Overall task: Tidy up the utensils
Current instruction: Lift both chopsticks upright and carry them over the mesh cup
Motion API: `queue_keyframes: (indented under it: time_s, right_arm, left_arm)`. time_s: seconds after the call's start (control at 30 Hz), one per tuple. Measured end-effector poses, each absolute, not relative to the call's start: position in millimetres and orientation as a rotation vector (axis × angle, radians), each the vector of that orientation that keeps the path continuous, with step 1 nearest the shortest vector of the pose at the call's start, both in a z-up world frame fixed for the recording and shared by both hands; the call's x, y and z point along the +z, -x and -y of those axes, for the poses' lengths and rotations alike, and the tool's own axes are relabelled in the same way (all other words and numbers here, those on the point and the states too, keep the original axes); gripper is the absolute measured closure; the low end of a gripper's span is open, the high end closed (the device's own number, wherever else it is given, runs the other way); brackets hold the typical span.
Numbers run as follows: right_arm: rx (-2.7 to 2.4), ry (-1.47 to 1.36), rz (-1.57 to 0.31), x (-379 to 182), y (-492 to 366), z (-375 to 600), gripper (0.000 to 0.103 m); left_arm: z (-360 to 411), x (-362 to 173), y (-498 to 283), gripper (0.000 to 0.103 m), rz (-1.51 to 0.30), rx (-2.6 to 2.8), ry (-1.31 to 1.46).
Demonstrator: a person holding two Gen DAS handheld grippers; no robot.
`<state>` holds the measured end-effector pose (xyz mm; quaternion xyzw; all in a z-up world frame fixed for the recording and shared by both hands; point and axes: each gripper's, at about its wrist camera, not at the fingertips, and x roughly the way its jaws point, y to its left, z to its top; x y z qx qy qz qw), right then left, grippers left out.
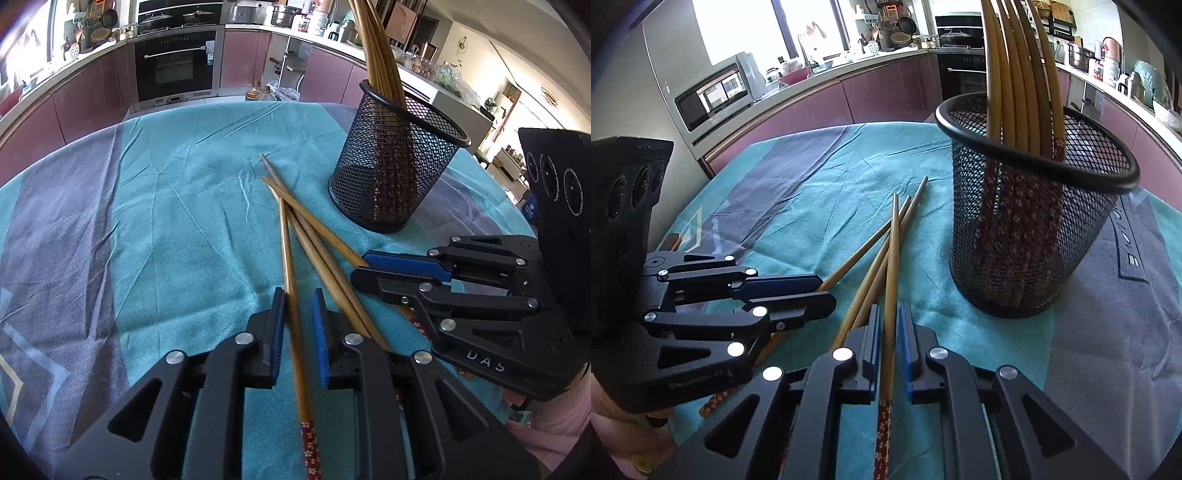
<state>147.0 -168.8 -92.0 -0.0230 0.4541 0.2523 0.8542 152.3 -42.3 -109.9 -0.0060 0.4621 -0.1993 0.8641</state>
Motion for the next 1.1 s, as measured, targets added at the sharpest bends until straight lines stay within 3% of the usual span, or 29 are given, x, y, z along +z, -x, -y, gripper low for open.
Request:
queue_keyframes:
  time_s: [0.33,1.1]
  right_arm:
    - [0.537,0.041,-0.933,-89.1,-149.5,172.4,0.097]
    - [0.577,-0.05,-0.7,-19.0,-109.6,217.7,0.097]
  left_arm:
    - [40.2,-108.4,-155.1,0.095,-0.971,-0.395,0.037]
    - [28.6,-30.2,-119.6,0.095,-0.797,-0.519,0.109]
